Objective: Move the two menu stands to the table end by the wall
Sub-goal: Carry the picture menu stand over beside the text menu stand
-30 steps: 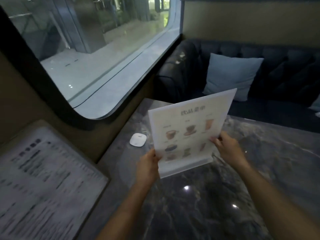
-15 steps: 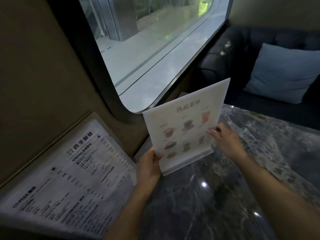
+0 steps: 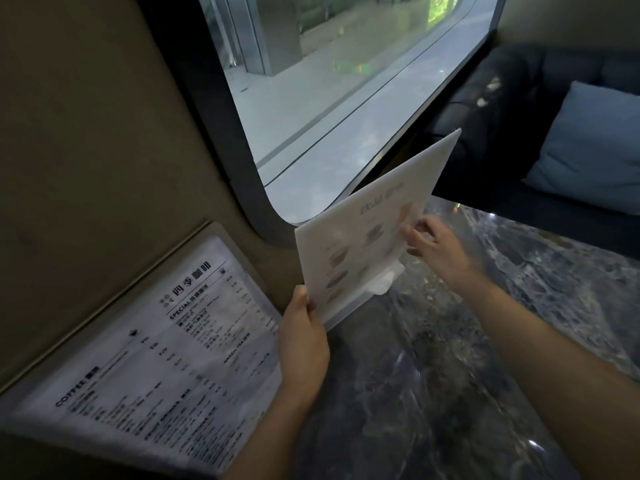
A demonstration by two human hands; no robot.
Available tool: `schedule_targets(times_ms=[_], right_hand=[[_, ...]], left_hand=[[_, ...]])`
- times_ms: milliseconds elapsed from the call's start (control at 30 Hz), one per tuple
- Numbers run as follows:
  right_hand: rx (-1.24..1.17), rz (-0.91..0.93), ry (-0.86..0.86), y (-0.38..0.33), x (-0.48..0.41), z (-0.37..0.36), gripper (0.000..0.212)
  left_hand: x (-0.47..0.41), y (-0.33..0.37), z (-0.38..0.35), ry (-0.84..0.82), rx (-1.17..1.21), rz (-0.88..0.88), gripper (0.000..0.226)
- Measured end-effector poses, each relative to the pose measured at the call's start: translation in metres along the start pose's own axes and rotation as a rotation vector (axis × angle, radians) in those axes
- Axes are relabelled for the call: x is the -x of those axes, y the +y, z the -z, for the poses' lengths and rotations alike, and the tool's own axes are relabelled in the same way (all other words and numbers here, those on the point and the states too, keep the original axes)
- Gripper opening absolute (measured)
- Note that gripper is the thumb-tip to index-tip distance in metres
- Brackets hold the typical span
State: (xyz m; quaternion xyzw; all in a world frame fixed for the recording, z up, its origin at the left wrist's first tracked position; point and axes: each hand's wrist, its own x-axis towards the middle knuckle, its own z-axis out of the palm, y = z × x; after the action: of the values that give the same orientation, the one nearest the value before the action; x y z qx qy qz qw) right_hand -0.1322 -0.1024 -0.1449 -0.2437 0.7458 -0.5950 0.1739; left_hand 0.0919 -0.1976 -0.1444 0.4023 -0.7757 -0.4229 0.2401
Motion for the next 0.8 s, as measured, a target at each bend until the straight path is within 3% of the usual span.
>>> schedule_targets(times_ms=[100, 300, 633, 800], right_hand=[[-0.099, 0.003, -0.059, -0.003, -0.012, -0.012, 0.012], [-0.197, -0.021, -0.148, -0.01, -0.028, -0.033, 0.044], [-0.383, -0.086, -0.25, 0.002, -0.047, -0.053, 0.038], [-0.356, -0.118, -0.278, 0.007, -0.053, -0.056, 0.035]], left_hand=[[0.002, 0.0, 0.004, 0.022, 0.016, 0.024, 0.034], [0.002, -0.007, 0.007, 0.061, 0.039, 0.01, 0.031], [-0.004, -0.016, -0.006, 0.152, -0.09, 0.04, 0.022], [-0.008, -0.011, -0.002, 0.215, -0.035, 0.037, 0.018]])
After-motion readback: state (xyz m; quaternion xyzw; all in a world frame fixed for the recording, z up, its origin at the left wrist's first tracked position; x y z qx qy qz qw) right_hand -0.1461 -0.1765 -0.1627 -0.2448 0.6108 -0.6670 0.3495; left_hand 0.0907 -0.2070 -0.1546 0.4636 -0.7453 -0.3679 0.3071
